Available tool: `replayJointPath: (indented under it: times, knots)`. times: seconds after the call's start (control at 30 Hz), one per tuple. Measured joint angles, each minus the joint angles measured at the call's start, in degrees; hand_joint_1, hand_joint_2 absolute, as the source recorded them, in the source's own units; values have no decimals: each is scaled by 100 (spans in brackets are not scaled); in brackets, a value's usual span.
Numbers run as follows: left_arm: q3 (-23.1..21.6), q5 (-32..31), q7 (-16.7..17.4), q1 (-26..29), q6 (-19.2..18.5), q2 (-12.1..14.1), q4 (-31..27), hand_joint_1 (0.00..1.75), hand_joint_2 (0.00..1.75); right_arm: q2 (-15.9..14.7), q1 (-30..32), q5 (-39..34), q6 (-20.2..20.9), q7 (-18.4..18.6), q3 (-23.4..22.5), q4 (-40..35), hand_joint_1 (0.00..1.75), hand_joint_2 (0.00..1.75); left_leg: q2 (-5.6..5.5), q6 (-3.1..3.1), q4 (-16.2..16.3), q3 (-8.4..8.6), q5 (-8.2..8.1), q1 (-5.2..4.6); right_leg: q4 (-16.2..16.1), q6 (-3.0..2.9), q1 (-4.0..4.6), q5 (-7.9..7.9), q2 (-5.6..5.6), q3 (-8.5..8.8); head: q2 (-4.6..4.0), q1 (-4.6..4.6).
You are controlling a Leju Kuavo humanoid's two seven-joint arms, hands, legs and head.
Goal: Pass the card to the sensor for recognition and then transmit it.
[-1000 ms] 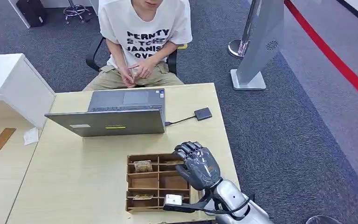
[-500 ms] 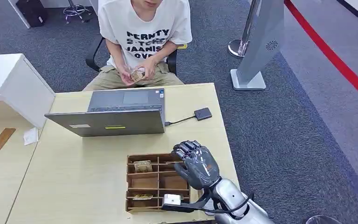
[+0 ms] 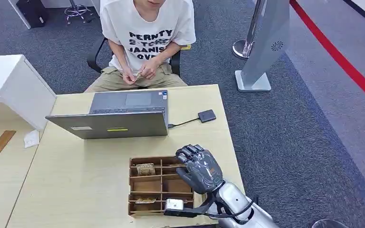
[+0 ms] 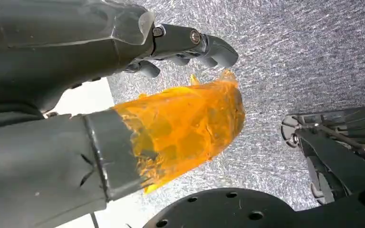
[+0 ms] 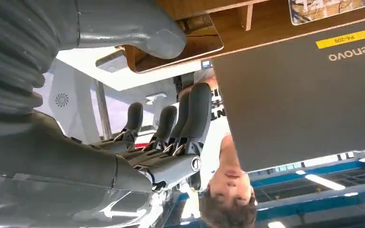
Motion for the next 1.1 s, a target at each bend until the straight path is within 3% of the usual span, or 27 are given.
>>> replayJointPath:
  times: [0.4,0.47,0.5,0.53,0.87,1.1]
  knots:
    - [0,11,0,0,-7,0,0,0,0,0,-6,0,107,0,53,63,87,175,0,0,0,0,0,0,0,0,0,0,0,0,0,0]
    - [0,13,0,0,-7,0,0,0,0,0,-10,0,112,0,64,70,103,175,0,0,0,0,0,0,0,0,0,0,0,0,0,0]
    - [0,13,0,0,-7,0,0,0,0,0,-12,0,114,0,68,79,103,175,0,0,0,0,0,0,0,0,0,0,0,0,0,0]
    - [0,15,0,0,-7,0,0,0,0,0,-12,0,120,0,72,85,143,175,0,0,0,0,0,0,0,0,0,0,0,0,0,0]
    - [2,17,0,0,-7,0,0,0,0,0,-23,0,179,2,96,96,164,175,0,0,0,0,0,0,0,0,0,0,0,0,0,0]
    - [2,17,0,0,-9,0,0,0,0,-7,-38,0,186,2,96,101,166,175,0,0,0,0,0,0,0,0,0,0,0,0,0,0]
